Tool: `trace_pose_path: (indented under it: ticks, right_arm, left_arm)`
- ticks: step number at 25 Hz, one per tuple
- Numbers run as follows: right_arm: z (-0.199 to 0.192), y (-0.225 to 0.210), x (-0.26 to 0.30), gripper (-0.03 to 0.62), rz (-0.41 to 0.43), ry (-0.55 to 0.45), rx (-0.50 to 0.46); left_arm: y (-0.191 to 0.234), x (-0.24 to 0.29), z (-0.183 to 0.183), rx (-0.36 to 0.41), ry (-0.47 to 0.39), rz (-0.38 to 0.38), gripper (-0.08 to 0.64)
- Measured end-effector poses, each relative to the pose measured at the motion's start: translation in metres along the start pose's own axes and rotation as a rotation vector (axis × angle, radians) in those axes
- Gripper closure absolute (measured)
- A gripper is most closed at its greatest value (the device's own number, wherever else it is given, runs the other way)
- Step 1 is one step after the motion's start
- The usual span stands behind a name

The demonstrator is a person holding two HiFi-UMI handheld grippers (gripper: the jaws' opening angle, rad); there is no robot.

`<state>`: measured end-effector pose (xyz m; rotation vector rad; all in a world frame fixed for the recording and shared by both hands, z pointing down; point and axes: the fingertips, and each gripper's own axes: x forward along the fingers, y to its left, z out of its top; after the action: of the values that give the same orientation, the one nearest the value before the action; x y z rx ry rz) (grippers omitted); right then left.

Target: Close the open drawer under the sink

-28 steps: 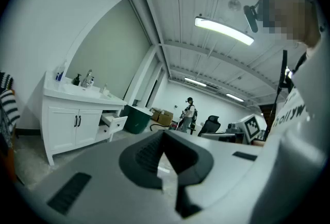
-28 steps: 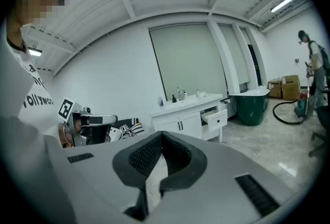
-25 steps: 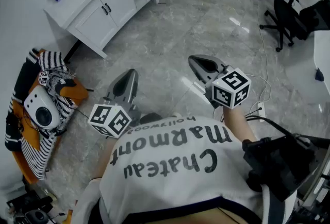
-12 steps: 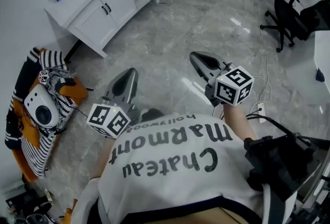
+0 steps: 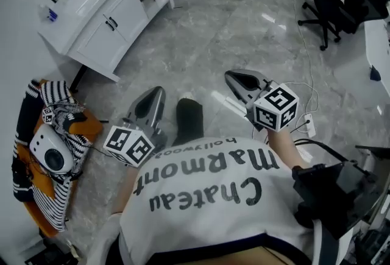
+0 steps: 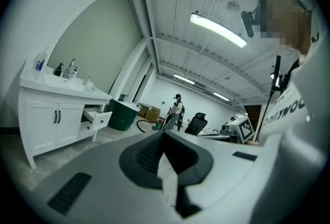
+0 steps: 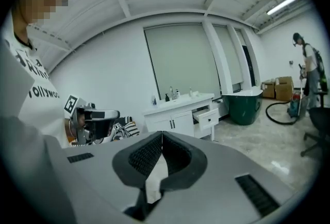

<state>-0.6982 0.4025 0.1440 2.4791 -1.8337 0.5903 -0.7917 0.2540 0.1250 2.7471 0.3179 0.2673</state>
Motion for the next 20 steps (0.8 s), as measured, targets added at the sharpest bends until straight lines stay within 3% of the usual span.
trace_pose_path:
  ticks: [11, 20]
  right_arm:
    - [0.042, -0.068, 0.077, 0.58, -0.078, 0.061, -0.063]
    - [0.107, -0.132, 0.175, 0.58, -0.095, 0.031, -0.029]
  left_arm:
    - [0.081, 0.11, 0.055, -0.026, -0.007, -0.069, 0.552]
    - [0.171, 0.189, 0.117, 0.034, 0.009, -0.086, 0.552]
